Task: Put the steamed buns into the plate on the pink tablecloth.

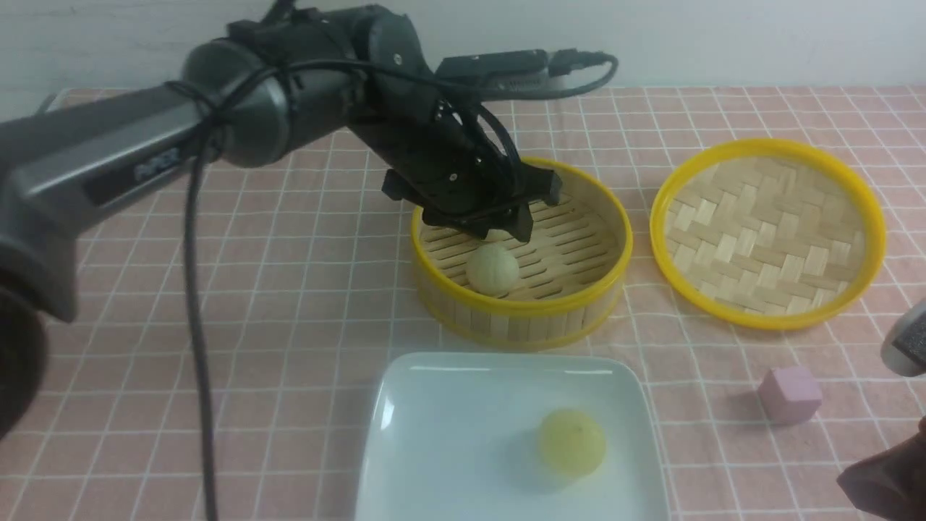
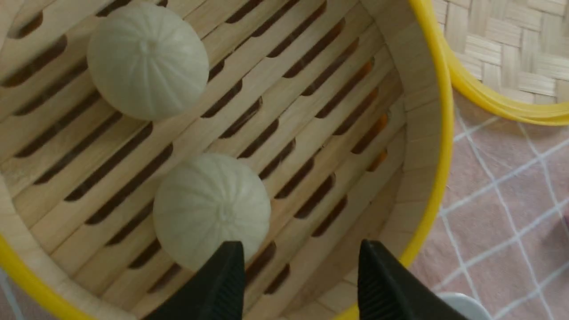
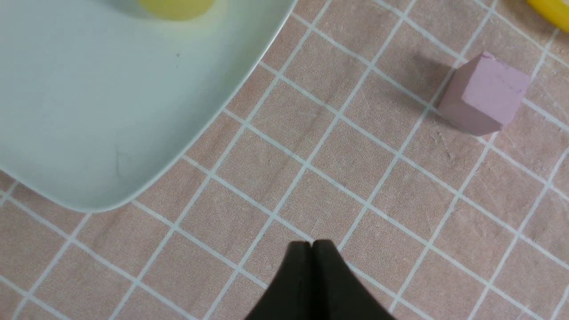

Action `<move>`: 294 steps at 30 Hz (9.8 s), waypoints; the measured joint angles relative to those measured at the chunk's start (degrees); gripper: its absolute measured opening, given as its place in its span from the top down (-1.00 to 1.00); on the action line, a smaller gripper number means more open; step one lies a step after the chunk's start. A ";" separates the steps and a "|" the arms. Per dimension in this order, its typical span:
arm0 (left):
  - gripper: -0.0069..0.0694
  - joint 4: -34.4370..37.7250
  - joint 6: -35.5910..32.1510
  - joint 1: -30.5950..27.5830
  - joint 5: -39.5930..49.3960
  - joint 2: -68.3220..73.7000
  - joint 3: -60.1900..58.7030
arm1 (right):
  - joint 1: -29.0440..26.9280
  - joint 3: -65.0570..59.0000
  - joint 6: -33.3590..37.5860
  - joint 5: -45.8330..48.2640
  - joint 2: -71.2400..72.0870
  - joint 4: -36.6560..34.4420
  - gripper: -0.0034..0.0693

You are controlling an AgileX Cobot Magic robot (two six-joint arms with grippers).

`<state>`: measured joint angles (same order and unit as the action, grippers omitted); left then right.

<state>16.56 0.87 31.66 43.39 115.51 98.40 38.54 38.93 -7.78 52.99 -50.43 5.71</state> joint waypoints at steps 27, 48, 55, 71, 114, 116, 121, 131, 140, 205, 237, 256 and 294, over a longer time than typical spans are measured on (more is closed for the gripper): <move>0.75 -9.12 8.32 0.94 19.04 -19.21 -1.64 | 0.00 -0.06 0.00 -0.23 -0.02 0.75 0.87; 0.35 -14.08 27.93 12.64 3.19 -9.50 -18.46 | 0.00 -0.06 0.00 -0.23 -0.02 0.80 0.82; -0.05 -13.82 28.50 12.64 6.72 -9.55 -13.93 | 0.00 -0.11 0.00 -0.23 -0.02 0.80 0.80; 0.72 -20.94 33.14 3.46 13.48 7.65 19.65 | 0.00 -0.11 0.00 -1.15 -0.02 0.80 0.75; 0.74 -9.10 8.90 1.17 22.95 -18.05 -14.32 | 0.00 -0.11 0.00 -3.31 -0.13 -0.59 0.60; 0.74 -7.07 8.90 1.23 16.56 -18.05 -21.65 | 0.00 -0.11 0.00 -3.25 -0.13 -0.69 0.59; 0.74 -5.99 9.09 1.23 4.95 -18.00 -30.66 | 0.00 -0.11 0.00 -3.25 -0.13 -0.91 0.58; 0.67 -1.12 9.09 1.23 -2.32 -17.62 -33.09 | 0.00 0.09 0.00 0.18 0.46 -0.96 0.58; 0.18 1.18 9.15 1.23 -2.44 -15.48 -33.09 | 0.00 3.98 -0.22 16.78 14.10 -1.13 0.94; -0.15 -1.46 9.22 1.23 -3.42 -15.65 -29.62 | -22.43 -29.81 -4.41 -27.43 47.09 0.17 0.86; 0.81 -21.13 9.68 1.23 6.83 -80.46 -42.96 | -34.21 -39.59 -4.48 -30.35 51.02 1.11 0.77; 0.79 -13.23 15.09 1.23 -35.25 -91.07 -79.94 | -34.21 -39.59 -4.48 -30.29 51.02 1.05 0.69; 0.71 -21.86 13.98 -29.87 -22.83 -116.12 -99.95 | -34.21 -39.59 -4.72 -30.34 51.02 1.01 0.58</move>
<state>-5.30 14.85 1.80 20.56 -0.61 -1.55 4.34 -0.65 -12.50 22.65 0.59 6.72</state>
